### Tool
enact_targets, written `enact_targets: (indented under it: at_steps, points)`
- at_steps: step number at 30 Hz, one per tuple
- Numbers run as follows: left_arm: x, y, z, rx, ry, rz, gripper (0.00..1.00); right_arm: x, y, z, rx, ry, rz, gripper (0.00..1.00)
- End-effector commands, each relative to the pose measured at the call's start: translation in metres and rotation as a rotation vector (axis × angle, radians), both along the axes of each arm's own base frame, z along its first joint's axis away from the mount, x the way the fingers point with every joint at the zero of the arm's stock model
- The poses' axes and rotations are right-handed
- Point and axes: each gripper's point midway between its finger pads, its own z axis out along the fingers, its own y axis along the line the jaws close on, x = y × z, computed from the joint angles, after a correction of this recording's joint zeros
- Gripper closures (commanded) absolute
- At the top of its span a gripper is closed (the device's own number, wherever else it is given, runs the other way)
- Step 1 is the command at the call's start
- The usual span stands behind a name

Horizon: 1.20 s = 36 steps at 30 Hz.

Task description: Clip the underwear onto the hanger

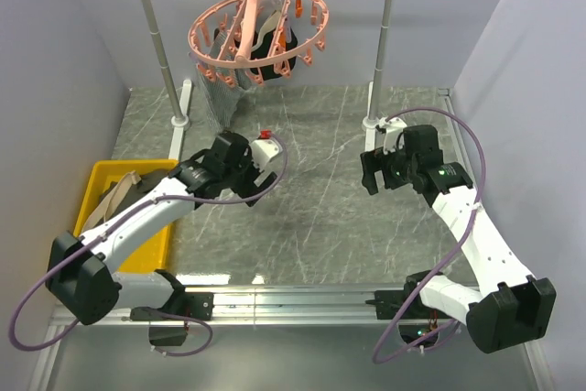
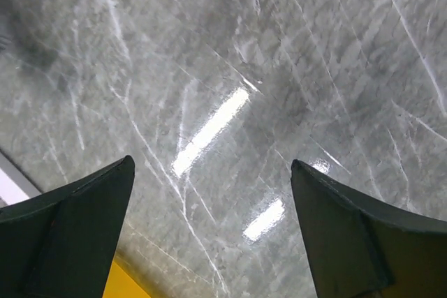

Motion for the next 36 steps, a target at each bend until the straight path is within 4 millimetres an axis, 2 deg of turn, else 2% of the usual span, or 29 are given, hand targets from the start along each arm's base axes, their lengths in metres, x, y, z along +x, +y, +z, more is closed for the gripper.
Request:
enact_targets:
  at_steps: [1,2,3,5,6,8,9,11,12,13,14,17,18,20,21,22,23,24,25,26,28,30,31,36]
  points:
    - [0.011,0.01,0.041,-0.09,-0.093,0.074,0.01,0.014,-0.008,0.021,-0.001,-0.108,-0.062,0.0]
    - [0.011,0.014,0.041,-0.1,-0.078,0.087,0.01,0.016,-0.008,0.026,0.004,-0.13,-0.065,0.0]
    - [0.017,0.028,0.042,-0.103,-0.071,0.122,0.01,0.016,-0.008,0.029,0.006,-0.139,-0.068,0.0]
    - [0.017,0.042,0.054,-0.148,-0.089,0.156,0.01,0.017,-0.007,0.029,0.008,-0.133,-0.058,0.0]
    - [0.023,0.059,0.058,-0.162,-0.104,0.213,0.01,0.018,-0.007,0.032,0.008,-0.136,-0.058,0.0]
    - [0.025,0.077,0.07,-0.192,-0.136,0.278,0.01,0.021,-0.008,0.034,0.003,-0.146,-0.068,0.0]
    - [0.027,0.091,0.071,-0.192,-0.134,0.316,0.01,0.022,-0.009,0.037,0.005,-0.155,-0.073,0.0]
    - [0.026,0.105,0.069,-0.195,-0.112,0.366,0.01,0.023,-0.008,0.042,0.008,-0.182,-0.071,0.0]
    - [0.024,0.121,0.065,-0.19,-0.093,0.415,0.01,0.024,-0.009,0.044,0.007,-0.189,-0.069,0.0]
    - [0.024,0.128,0.063,-0.193,-0.084,0.438,0.01,0.025,-0.008,0.045,0.008,-0.194,-0.066,0.0]
    - [0.021,0.147,0.059,-0.192,-0.078,0.492,0.01,0.025,-0.008,0.046,0.007,-0.196,-0.062,0.0]
    - [0.016,0.174,0.055,-0.179,-0.074,0.571,0.01,0.027,-0.007,0.044,0.0,-0.178,-0.057,0.0]
    - [0.013,0.195,0.05,-0.173,-0.067,0.644,0.01,0.029,-0.008,0.048,-0.003,-0.184,-0.055,0.0]
    - [0.01,0.214,0.045,-0.168,-0.054,0.697,0.01,0.031,-0.007,0.047,-0.006,-0.181,-0.051,0.0]
    - [0.006,0.236,0.041,-0.166,-0.045,0.764,0.01,0.032,-0.006,0.05,-0.005,-0.189,-0.045,0.0]
    - [0.006,0.246,0.037,-0.156,-0.037,0.768,0.01,0.033,-0.005,0.049,-0.005,-0.183,-0.041,0.0]
    - [0.001,0.266,0.031,-0.143,-0.022,0.825,0.01,0.033,-0.005,0.05,-0.004,-0.184,-0.038,0.0]
    - [-0.001,0.275,0.026,-0.134,-0.001,0.836,0.01,0.034,-0.004,0.051,-0.003,-0.185,-0.035,0.0]
    - [-0.002,0.283,0.014,-0.116,0.049,0.822,0.01,0.034,-0.003,0.05,-0.002,-0.178,-0.029,0.0]
    - [-0.007,0.302,0.01,-0.112,0.065,0.866,0.01,0.035,-0.002,0.05,0.0,-0.175,-0.027,0.0]
    - [-0.009,0.319,-0.007,-0.089,0.122,0.87,0.01,0.036,0.0,0.051,0.006,-0.172,-0.018,0.0]
    - [-0.01,0.334,-0.014,-0.087,0.147,0.876,0.01,0.037,0.001,0.051,0.008,-0.169,-0.012,0.0]
    - [-0.01,0.34,-0.026,-0.063,0.181,0.85,0.01,0.037,0.002,0.051,0.01,-0.169,-0.009,0.0]
    - [0.003,0.357,-0.042,-0.016,0.197,0.789,0.01,0.037,0.006,0.05,0.014,-0.15,0.013,0.0]
